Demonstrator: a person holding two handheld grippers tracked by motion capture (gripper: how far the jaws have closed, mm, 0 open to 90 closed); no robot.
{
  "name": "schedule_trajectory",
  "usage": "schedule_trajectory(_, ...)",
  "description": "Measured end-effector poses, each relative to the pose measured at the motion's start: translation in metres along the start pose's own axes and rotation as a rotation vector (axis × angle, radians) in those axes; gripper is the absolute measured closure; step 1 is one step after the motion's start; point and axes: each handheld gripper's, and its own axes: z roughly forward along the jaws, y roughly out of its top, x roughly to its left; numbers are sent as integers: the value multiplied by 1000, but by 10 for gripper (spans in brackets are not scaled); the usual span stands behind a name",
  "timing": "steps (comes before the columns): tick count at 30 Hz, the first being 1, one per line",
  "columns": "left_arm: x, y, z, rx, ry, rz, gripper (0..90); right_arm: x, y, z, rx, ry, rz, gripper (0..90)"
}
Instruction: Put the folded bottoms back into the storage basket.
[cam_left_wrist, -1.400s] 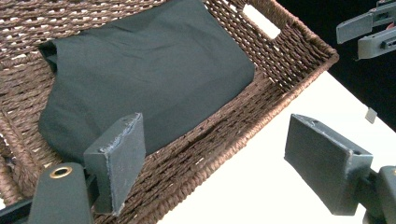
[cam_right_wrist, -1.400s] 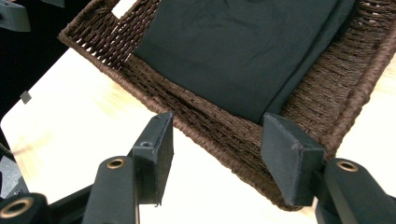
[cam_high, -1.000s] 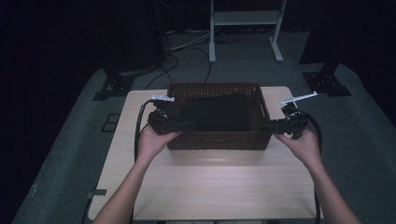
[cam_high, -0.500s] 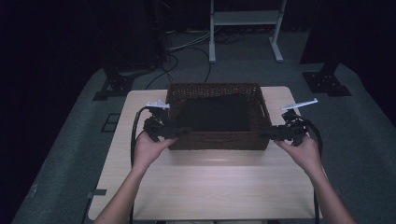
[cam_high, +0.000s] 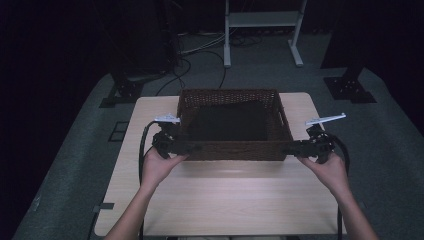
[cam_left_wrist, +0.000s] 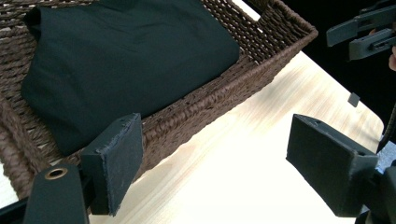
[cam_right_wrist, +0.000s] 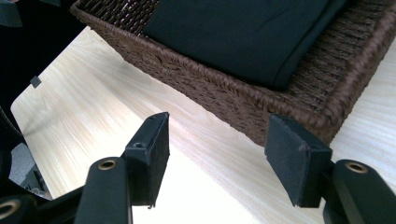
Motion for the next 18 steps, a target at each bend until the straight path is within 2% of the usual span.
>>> schedule_trajectory(9,-1,-12,-1,-6,-7,-4,176,-3,-14,-1,7,3,18,388)
schedule_trajectory(18,-5,-24,-1,-9,-4,11,176,-5,-24,0,6,10,22,383)
